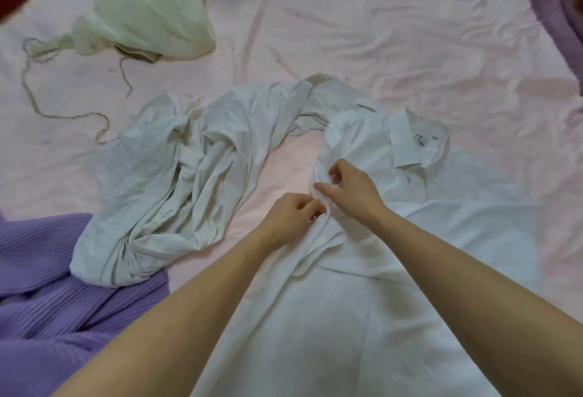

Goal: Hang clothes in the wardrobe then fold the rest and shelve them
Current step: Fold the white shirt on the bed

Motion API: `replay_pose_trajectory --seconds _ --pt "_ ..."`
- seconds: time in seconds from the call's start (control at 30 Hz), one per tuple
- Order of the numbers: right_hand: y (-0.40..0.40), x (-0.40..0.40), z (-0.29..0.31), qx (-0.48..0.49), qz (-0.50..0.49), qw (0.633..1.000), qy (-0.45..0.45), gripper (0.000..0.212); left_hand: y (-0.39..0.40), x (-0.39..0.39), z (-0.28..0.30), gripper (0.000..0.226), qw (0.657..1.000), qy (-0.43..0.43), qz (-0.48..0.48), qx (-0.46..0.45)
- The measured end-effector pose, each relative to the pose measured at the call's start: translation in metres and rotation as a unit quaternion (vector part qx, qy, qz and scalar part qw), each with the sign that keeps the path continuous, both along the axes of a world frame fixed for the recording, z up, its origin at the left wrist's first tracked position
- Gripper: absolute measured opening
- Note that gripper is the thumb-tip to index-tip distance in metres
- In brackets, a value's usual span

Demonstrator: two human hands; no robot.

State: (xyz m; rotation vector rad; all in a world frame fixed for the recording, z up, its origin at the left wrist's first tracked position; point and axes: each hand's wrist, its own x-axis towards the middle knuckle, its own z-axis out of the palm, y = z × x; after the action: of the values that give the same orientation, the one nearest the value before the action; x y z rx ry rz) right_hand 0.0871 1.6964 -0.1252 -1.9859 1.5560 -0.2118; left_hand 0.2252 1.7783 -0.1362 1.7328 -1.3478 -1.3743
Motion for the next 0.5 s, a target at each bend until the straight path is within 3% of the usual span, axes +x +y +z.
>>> replay_pose_trajectory --seconds 0.1,0.23,0.4,0.5 --pt "-0.005 0.001 -0.002 0.012 -0.008 0.999 0.049 0.01 -0.011 -0.003 -0.002 0.029 0.989 0.073 0.125 0.041" --pt "0.009 -0.007 -0.004 0.04 -0.109 0.987 -0.108 0.017 -0.037 -0.01 -0.007 0.034 0.934 0.149 0.281 0.165" --pt "0.032 -0.028 -0.002 0.055 -0.152 0.965 -0.209 0.022 -0.075 -0.026 -0.006 0.046 0.888 0.232 0.269 0.293" --pt "0.034 -0.032 0.003 0.04 -0.12 0.97 -0.206 0.028 -0.093 -0.035 -0.002 0.04 0.89 0.245 0.209 0.322"
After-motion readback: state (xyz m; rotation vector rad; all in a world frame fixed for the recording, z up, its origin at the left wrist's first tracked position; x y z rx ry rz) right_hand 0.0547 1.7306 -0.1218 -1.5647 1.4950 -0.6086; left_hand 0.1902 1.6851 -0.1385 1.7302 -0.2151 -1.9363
